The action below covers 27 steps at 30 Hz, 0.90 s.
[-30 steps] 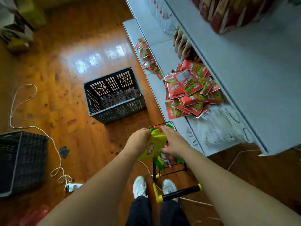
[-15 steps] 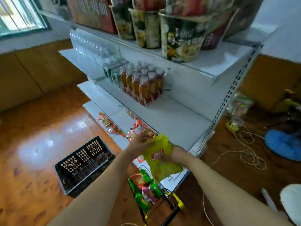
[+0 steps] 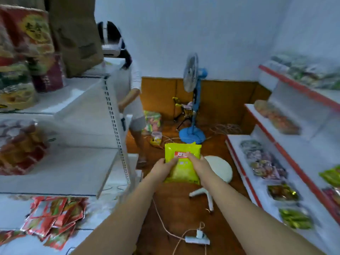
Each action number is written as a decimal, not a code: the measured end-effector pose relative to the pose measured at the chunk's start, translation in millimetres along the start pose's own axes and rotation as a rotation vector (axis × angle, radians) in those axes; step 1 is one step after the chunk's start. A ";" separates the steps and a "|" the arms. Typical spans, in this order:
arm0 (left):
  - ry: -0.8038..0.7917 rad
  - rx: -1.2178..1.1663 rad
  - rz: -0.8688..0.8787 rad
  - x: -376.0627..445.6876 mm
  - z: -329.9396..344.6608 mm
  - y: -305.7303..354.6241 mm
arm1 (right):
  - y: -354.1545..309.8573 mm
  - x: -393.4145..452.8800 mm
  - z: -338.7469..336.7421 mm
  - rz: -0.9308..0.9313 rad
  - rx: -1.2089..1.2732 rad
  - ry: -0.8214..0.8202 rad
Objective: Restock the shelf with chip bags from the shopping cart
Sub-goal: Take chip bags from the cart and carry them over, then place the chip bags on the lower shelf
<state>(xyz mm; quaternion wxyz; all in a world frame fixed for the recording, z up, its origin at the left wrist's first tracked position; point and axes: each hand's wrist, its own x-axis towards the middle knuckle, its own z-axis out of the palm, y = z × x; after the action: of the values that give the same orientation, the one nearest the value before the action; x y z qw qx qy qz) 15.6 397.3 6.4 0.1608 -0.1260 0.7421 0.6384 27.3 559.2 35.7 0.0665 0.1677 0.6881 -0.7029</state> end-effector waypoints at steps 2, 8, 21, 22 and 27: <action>-0.066 0.050 0.042 6.7 57.2 28.0 | -5.2 13.0 -55.6 0.024 0.050 0.062; -0.284 0.173 0.118 50.2 256.7 85.2 | -8.2 47.7 -239.1 -0.005 0.124 0.238; -0.648 0.277 0.080 101.5 572.7 106.0 | 36.4 68.1 -535.7 0.129 0.137 0.554; -0.665 0.298 0.083 109.5 587.2 105.5 | 41.6 75.6 -546.9 0.140 0.144 0.586; -0.729 0.501 0.163 171.9 661.9 104.2 | 61.2 130.0 -599.9 0.213 0.145 0.740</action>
<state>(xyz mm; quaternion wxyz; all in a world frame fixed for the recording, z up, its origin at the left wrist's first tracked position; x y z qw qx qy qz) -131.3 1070.4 -56.0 0.3865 0.2091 0.7762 0.4521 12.1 1167.9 -62.8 -0.1254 0.4845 0.5927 -0.6311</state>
